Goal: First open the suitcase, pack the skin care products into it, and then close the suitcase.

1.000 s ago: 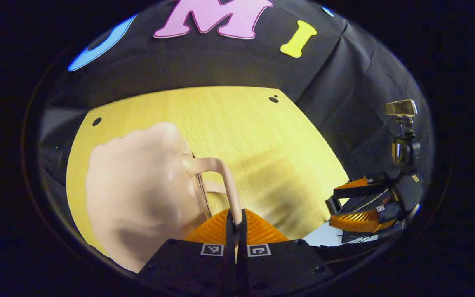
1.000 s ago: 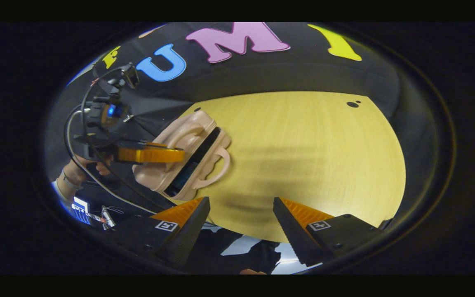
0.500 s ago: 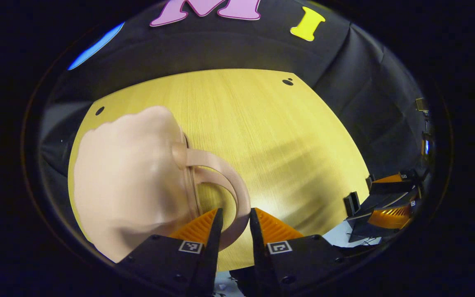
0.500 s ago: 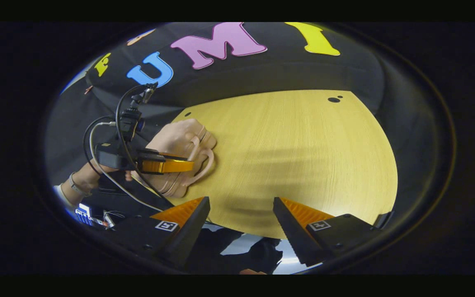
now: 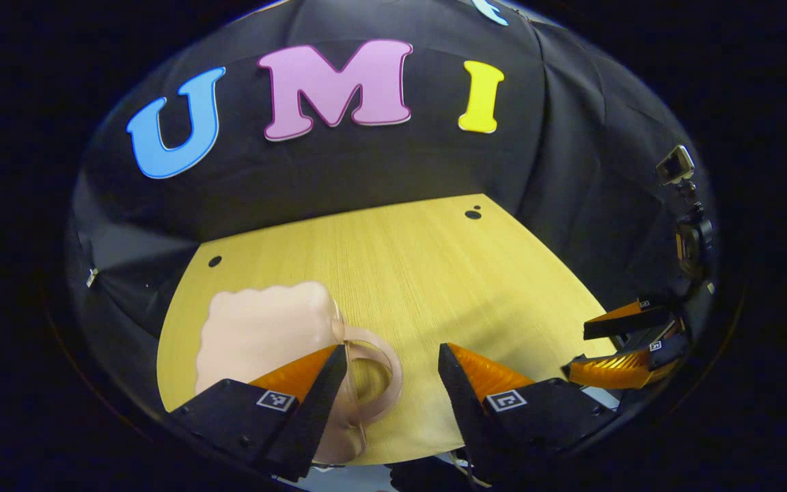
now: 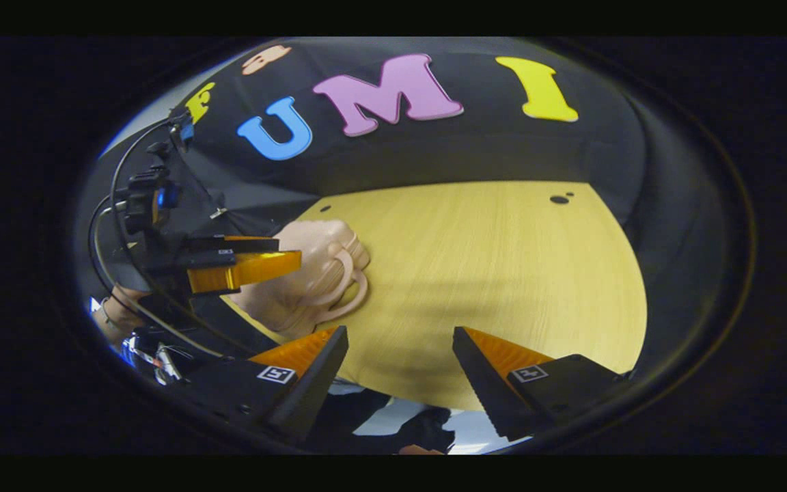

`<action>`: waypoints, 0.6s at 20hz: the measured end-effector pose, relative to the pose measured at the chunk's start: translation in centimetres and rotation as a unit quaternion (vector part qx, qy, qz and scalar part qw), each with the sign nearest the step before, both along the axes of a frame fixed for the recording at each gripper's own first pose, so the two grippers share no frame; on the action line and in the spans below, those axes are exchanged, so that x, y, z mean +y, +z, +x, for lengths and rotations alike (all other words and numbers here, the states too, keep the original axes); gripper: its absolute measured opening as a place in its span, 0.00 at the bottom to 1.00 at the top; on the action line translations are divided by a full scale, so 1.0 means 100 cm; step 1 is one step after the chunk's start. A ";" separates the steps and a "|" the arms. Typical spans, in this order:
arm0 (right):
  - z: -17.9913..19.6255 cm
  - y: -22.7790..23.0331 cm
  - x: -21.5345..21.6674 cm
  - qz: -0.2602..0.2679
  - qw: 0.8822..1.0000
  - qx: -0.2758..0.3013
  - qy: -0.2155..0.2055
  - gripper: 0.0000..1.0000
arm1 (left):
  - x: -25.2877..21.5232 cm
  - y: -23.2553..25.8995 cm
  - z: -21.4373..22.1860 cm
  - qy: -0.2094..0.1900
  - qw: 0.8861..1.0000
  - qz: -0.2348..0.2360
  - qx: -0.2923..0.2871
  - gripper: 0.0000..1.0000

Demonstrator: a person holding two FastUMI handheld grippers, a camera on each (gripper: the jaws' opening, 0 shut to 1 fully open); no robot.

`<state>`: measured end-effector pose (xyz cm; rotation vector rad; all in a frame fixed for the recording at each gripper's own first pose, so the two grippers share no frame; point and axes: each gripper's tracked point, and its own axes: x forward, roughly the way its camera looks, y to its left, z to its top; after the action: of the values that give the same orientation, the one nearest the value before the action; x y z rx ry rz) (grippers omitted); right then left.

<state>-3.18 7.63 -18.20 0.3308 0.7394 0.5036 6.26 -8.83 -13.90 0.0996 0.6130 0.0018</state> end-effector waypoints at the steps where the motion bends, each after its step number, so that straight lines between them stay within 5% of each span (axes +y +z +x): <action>1: 0.011 0.016 -0.004 -0.009 0.999 -0.030 -0.006 0.98 | -0.009 0.015 -0.003 0.000 1.000 -0.004 -0.023 0.87; 5: 0.048 0.079 -0.018 -0.038 0.989 -0.137 -0.044 0.98 | -0.019 0.077 -0.014 -0.003 0.994 0.019 -0.111 0.92; 8: 0.070 0.136 -0.025 -0.045 0.972 -0.213 -0.093 0.98 | -0.017 0.111 -0.019 -0.026 0.985 0.047 -0.161 0.93; 12: 0.084 0.199 -0.029 -0.032 0.946 -0.290 -0.143 0.98 | 0.000 0.172 -0.040 -0.010 0.973 0.044 -0.226 0.95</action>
<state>5.20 4.70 1.70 0.2062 0.1283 0.2744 2.24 -8.83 3.32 0.1855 0.1552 0.0317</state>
